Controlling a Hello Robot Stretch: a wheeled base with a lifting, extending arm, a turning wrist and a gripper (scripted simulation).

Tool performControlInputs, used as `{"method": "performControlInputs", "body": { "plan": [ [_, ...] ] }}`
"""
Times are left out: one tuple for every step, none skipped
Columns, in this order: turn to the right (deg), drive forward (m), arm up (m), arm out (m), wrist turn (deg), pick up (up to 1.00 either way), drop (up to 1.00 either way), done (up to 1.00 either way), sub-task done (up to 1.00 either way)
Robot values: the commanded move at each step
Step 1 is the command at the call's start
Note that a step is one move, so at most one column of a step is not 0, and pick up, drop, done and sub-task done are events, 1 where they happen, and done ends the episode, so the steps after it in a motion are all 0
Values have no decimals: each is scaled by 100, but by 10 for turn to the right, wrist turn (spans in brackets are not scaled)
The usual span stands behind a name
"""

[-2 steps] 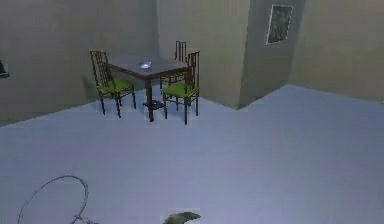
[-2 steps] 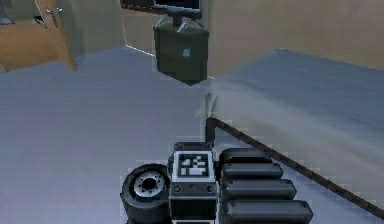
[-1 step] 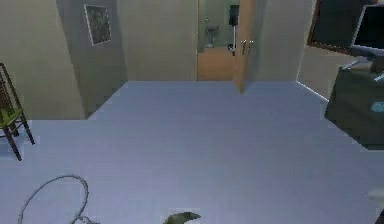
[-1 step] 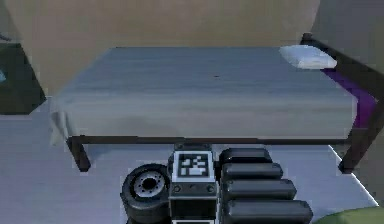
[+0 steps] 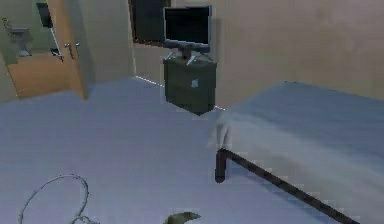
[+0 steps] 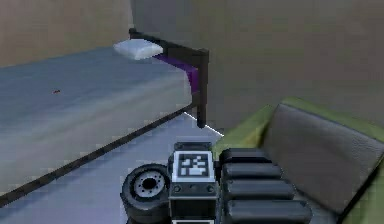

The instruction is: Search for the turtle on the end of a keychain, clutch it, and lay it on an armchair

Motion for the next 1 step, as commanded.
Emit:
{"method": "performControlInputs", "body": {
  "plan": [
    [390,0,0,0,0,0,0,0,0]
  ]
}}
